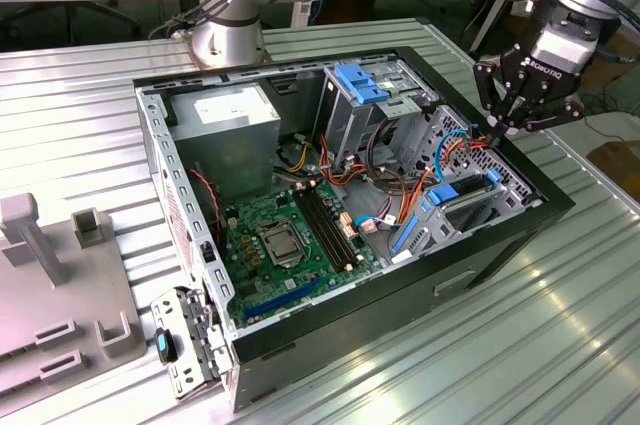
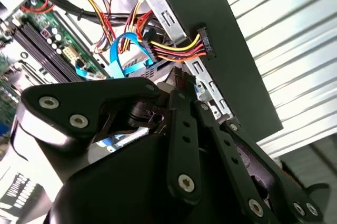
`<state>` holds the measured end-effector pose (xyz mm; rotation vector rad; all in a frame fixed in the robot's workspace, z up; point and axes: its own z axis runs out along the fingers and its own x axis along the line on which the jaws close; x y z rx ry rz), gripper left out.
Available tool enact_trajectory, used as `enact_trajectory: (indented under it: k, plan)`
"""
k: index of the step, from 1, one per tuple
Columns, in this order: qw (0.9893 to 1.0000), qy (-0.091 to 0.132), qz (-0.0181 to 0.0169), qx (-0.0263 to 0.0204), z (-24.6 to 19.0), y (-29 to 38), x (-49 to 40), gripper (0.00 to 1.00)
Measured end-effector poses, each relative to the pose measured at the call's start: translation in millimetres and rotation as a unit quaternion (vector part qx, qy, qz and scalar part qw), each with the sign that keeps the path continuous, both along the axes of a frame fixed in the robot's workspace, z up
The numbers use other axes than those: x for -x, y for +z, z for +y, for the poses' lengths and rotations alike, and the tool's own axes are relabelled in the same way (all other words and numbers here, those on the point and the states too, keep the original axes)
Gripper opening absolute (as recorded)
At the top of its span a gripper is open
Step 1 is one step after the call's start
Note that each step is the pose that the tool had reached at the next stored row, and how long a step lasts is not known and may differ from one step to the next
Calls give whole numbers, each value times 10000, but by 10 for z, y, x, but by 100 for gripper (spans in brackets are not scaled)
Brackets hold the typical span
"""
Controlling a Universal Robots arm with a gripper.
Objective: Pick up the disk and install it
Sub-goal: 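Insert the first disk wire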
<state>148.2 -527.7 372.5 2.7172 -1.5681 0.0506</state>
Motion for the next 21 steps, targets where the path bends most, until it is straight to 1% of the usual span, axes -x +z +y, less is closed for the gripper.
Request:
enact_trajectory:
  k: [1, 3, 11, 12, 13, 14, 15, 16, 17, 18, 19, 20, 21]
  plan:
    - [10000, 92, 0, 0, 0, 0, 0, 11]
    - [9994, 335, 0, 0, 1, -1, 0, 11]
    - [9994, 339, 0, 0, 6, -1, -1, 11]
    - [9993, 385, 0, -1, 6, 0, -7, 11]
    - [9983, 578, 0, -2, 7, -2, -8, 11]
    - [9974, 722, 0, -2, 6, -4, -9, 11]
    - [9958, 910, 0, -2, 6, -5, -10, 11]
    - [9946, 1037, 0, -2, 6, -5, -10, 11]
    - [9936, 1133, 0, -2, 6, -5, -11, 11]
    - [9922, 1250, 0, -2, 6, -5, -13, 11]
    - [9912, 1327, -1, -7, 6, -5, -18, 11]
    - [9894, 1449, -2, -15, 7, -6, -28, 11]
    - [9888, 1494, -1, -15, 13, -5, -30, 11]
